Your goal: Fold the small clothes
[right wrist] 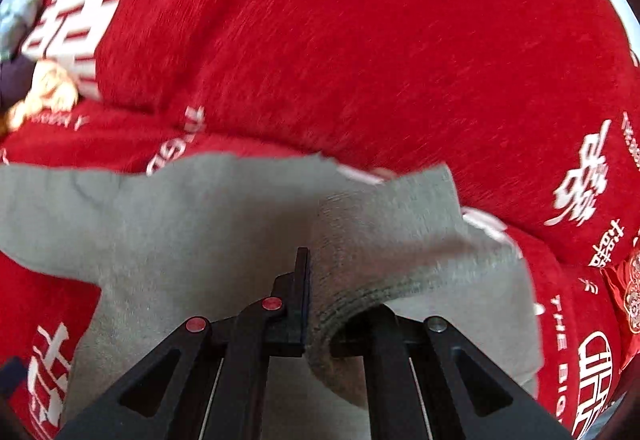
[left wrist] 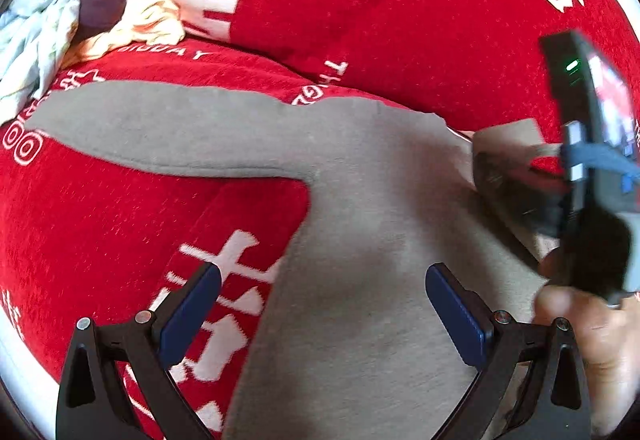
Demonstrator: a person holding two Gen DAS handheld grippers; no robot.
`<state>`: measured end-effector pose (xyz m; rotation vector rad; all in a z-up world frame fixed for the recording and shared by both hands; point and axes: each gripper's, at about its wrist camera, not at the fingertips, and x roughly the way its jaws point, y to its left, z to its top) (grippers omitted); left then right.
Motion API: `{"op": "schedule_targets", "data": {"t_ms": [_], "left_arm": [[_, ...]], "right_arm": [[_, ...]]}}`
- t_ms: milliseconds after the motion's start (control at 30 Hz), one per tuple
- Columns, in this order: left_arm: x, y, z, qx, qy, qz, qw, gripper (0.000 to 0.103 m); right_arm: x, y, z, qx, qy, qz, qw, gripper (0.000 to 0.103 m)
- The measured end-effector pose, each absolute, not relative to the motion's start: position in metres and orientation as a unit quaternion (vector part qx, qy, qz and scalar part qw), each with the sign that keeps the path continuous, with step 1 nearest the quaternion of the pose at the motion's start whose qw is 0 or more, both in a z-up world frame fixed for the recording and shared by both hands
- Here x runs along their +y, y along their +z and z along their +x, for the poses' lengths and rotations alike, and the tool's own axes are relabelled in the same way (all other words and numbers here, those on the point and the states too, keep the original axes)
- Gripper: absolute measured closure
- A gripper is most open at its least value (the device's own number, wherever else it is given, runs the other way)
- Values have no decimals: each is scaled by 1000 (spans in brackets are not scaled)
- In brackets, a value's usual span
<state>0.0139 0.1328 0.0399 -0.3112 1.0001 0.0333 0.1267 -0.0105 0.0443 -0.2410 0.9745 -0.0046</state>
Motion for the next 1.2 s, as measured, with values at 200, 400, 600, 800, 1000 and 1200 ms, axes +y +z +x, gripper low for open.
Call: {"op": "schedule_targets", "data": {"t_ms": [200, 400, 600, 800, 1000, 1200], "left_arm": [[145, 34, 7, 480, 18, -179, 859, 1], [151, 40, 0, 474, 33, -205, 855, 0], [113, 53, 19, 480, 9, -177, 859, 0], [15, 41, 65, 499, -69, -101, 858, 0], [-11, 3, 113, 534, -20, -30, 845, 1], [1, 3, 135, 545, 13, -9, 838, 0]], "right_arm": [[0, 27, 129, 523, 104, -66, 844, 59], [1, 75, 115, 503, 245, 24, 829, 33], [-74, 99, 98, 462, 145, -30, 875, 25], [-187, 44, 96, 516, 7, -31, 856, 25], [-241, 15, 102, 515, -8, 31, 856, 25], [-254, 11, 132, 527, -33, 35, 849, 18]]}}
